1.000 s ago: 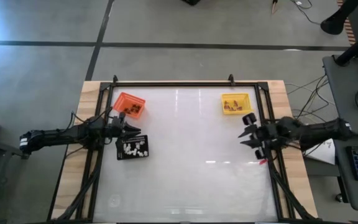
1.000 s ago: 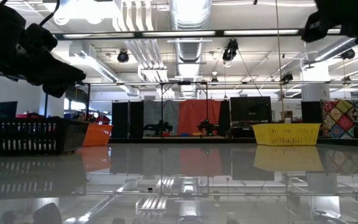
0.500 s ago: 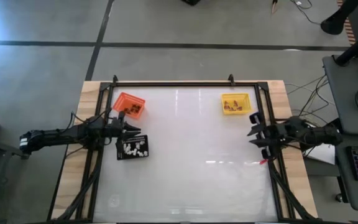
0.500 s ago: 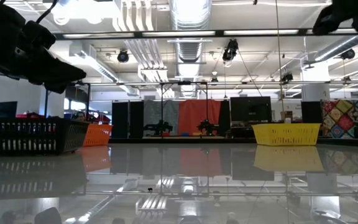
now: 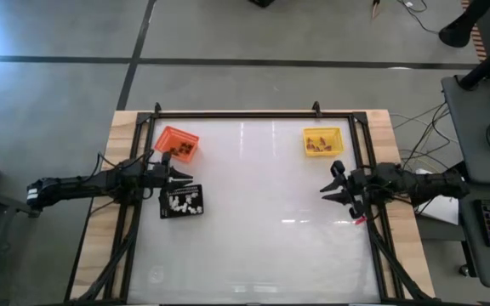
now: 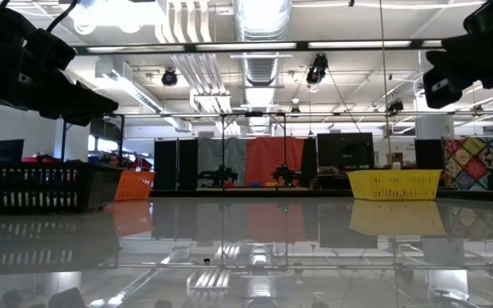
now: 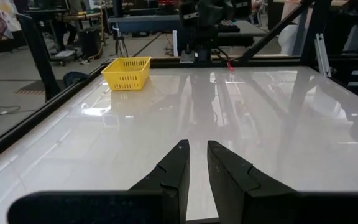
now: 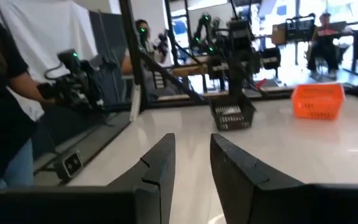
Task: Sort Halloween decoration
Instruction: Return to Home Position
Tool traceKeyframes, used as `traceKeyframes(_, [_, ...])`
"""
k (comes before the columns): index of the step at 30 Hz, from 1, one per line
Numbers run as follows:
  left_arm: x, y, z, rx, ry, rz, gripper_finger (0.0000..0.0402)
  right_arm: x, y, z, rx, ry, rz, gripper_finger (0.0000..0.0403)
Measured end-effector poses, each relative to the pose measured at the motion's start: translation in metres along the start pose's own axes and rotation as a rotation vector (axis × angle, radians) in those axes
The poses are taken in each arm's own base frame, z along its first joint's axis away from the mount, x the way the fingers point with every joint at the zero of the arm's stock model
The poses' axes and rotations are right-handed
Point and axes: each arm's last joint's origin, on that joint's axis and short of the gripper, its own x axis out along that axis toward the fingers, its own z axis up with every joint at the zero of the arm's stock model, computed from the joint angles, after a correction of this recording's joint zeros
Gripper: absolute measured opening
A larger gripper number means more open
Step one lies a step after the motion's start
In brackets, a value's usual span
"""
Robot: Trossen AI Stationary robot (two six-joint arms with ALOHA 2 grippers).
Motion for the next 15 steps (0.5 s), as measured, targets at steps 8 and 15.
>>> traceKeyframes(8, [0.0001,0.0000,0.0000,-0.062,0.000,0.000,0.0040,-0.0001,-0.0016,-0.0012,-0.095,0.019,-0.051,0.0091])
traceKeyframes(15, [0.0015,0.0000,-0.0018,-0.117,0.023,-0.001,0.0040,0.0007,-0.0030,-0.0028,-0.096,0.037,-0.087,0.0091])
